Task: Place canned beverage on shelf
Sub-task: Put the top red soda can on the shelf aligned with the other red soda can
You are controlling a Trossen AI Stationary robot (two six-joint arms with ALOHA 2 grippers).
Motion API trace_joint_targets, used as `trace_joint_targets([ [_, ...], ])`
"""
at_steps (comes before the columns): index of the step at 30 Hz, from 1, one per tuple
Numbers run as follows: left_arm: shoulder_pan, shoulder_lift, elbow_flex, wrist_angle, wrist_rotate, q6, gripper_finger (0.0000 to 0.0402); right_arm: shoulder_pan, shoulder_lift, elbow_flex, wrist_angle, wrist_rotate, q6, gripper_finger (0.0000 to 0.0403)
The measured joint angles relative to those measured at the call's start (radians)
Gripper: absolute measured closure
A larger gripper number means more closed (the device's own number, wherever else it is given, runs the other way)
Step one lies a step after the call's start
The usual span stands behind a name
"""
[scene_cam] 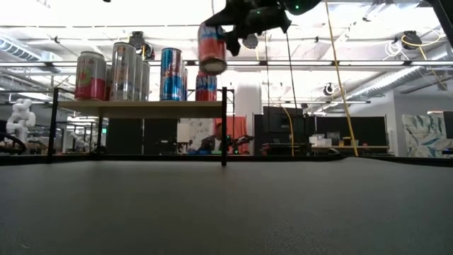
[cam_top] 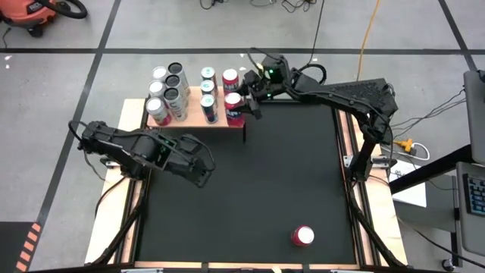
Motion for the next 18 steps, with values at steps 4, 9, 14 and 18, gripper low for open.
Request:
trace_joint_targets([
  [4, 0.024, 0.000, 0.000, 0.000, -0.022, 0.000, 0.0017, 0.001, -0.006, -0.035, 0.162, 0.045, -0.016, 0.0124],
  [9, 0.055, 0.000, 0.000, 0.000, -0.041, 0.008, 0.0017, -0.010, 0.004, -0.039, 0.186, 0.133, -0.105, 0.0124],
  [14, 0.072, 0.000, 0.000, 0.008, -0.043, 0.034, 0.0017, -0.034, 0.049, -0.039, 0.204, 0.129, -0.016, 0.0124],
  [18, 0.073, 0.000, 0.000, 0.013, -0.044, 0.027, 0.0017, -0.028, 0.061, -0.043, 0.208, 0.138, -0.014, 0.0124],
])
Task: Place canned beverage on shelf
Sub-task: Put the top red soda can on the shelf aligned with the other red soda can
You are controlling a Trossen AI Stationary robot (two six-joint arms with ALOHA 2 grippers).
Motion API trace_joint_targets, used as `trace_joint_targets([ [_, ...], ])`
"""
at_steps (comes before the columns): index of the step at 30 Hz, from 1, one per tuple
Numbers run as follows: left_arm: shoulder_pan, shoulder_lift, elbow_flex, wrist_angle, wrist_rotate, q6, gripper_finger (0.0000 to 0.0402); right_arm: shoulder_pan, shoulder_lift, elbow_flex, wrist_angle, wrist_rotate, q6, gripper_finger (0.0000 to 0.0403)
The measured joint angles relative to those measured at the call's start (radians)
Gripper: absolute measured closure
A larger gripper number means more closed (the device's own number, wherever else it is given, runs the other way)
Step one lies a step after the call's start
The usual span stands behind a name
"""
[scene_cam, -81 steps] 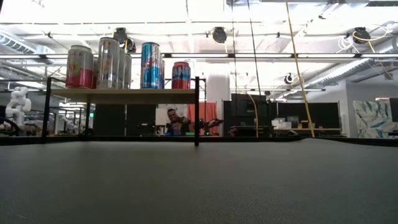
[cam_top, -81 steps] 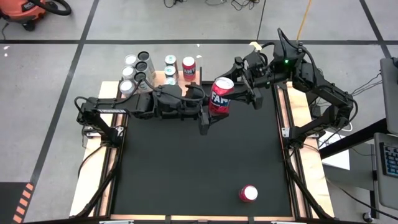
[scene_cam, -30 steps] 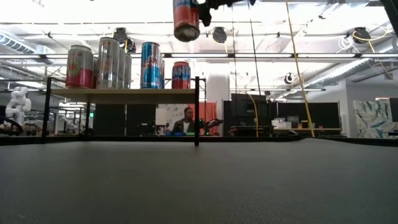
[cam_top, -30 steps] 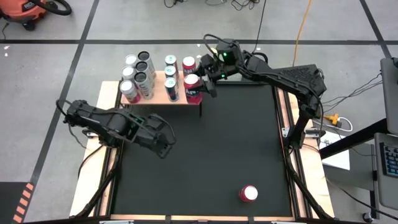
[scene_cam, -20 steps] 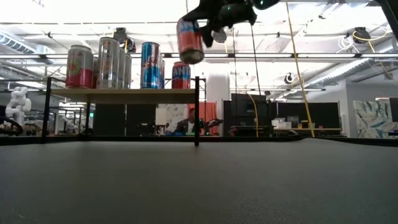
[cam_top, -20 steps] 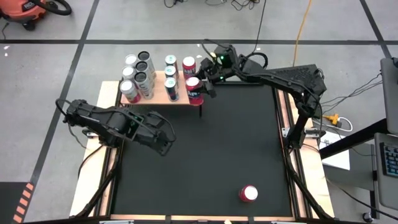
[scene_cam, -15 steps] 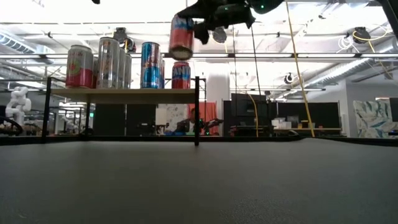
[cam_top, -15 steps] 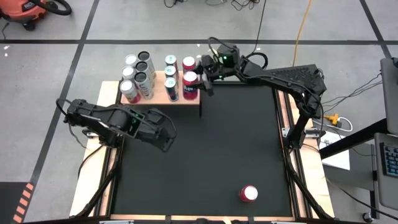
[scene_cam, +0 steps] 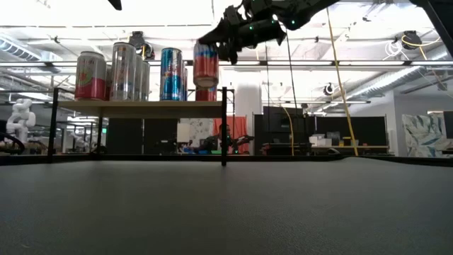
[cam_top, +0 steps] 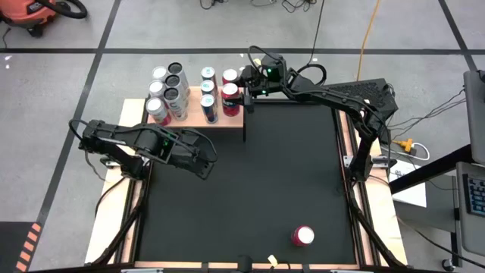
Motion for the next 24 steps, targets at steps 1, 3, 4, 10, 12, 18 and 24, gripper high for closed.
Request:
trace_joint_targets([
  [1, 0.000, 0.000, 0.000, 0.001, 0.000, -0.001, 0.0017, 0.003, -0.003, 0.000, 0.007, 0.000, -0.013, 0.0124],
  [3, 0.000, 0.000, 0.000, 0.002, 0.000, -0.001, 0.0017, 0.004, -0.007, 0.003, 0.011, -0.006, -0.027, 0.0124],
  [4, 0.000, 0.000, 0.000, 0.002, 0.000, -0.001, 0.0017, 0.003, -0.007, 0.003, 0.009, -0.008, -0.030, 0.0124],
  [10, 0.000, 0.000, 0.000, 0.002, 0.000, -0.001, 0.0017, -0.012, -0.006, -0.033, 0.009, 0.001, -0.040, 0.0124],
  [12, 0.000, 0.000, 0.000, 0.002, -0.001, -0.001, 0.0017, -0.012, -0.006, -0.054, 0.012, -0.003, -0.038, 0.0124],
  [18, 0.000, 0.000, 0.000, 0.002, -0.001, 0.003, 0.0017, -0.009, -0.004, -0.072, 0.013, -0.011, -0.056, 0.0124],
  [24, 0.000, 0.000, 0.000, 0.002, -0.001, 0.005, 0.0017, -0.018, -0.005, -0.071, 0.010, -0.011, -0.085, 0.0124],
])
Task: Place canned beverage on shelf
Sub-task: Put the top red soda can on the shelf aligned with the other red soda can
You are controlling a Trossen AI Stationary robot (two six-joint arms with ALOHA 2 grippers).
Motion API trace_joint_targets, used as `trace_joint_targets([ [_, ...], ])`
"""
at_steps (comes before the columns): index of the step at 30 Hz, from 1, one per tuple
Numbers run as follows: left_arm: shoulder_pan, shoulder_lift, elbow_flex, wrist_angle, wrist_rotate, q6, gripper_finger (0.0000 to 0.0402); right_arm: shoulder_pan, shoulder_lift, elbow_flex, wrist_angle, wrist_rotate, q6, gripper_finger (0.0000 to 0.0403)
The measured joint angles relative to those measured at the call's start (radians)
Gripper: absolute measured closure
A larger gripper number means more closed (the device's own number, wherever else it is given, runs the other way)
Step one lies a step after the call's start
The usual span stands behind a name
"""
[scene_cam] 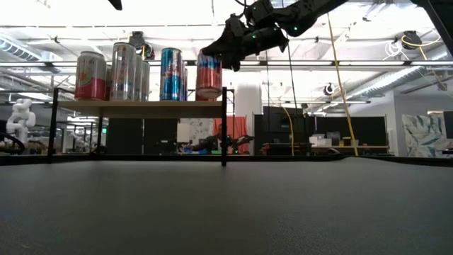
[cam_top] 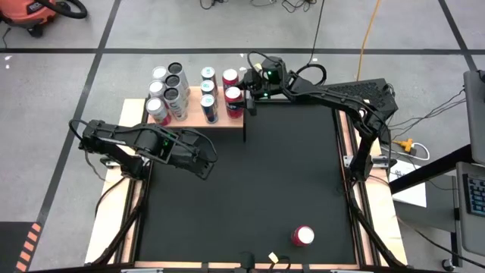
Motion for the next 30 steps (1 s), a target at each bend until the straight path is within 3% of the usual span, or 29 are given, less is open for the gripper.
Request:
trace_joint_targets([
  [7, 0.000, 0.000, 0.000, 0.000, 0.000, -0.002, 0.0017, 0.000, 0.000, 0.000, 0.020, -0.056, -0.018, 0.0124],
  [30, 0.000, 0.000, 0.000, 0.003, 0.002, -0.004, 0.0017, -0.018, 0.000, 0.000, 0.048, -0.051, -0.065, 0.0124],
])
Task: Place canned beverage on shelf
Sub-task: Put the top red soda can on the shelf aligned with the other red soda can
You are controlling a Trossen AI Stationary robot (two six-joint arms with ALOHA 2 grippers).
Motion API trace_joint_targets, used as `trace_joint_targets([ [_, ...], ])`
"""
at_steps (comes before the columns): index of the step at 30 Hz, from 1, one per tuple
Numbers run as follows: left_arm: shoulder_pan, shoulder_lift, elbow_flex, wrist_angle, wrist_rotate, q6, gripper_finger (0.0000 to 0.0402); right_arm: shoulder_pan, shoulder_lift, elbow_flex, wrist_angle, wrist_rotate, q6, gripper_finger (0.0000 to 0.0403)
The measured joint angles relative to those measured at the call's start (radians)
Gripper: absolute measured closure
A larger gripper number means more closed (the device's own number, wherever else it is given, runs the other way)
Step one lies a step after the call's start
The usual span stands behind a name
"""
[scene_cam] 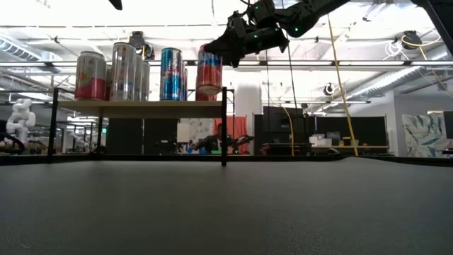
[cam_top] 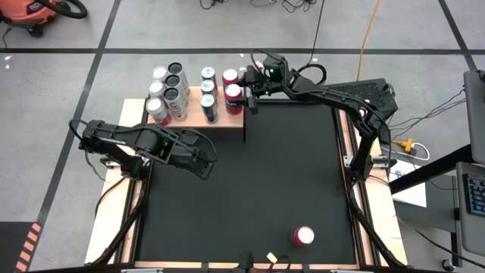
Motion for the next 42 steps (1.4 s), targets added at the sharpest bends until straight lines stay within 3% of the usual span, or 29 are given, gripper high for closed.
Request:
trace_joint_targets([
  [16, 0.000, 0.000, 0.000, 0.001, 0.011, -0.002, 0.0017, 0.035, 0.055, 0.002, 0.122, 0.010, 0.033, 0.0124],
  [42, 0.000, 0.000, 0.000, 0.000, 0.024, 0.008, 0.0017, 0.027, 0.057, 0.002, 0.034, 0.089, -0.109, 0.0124],
])
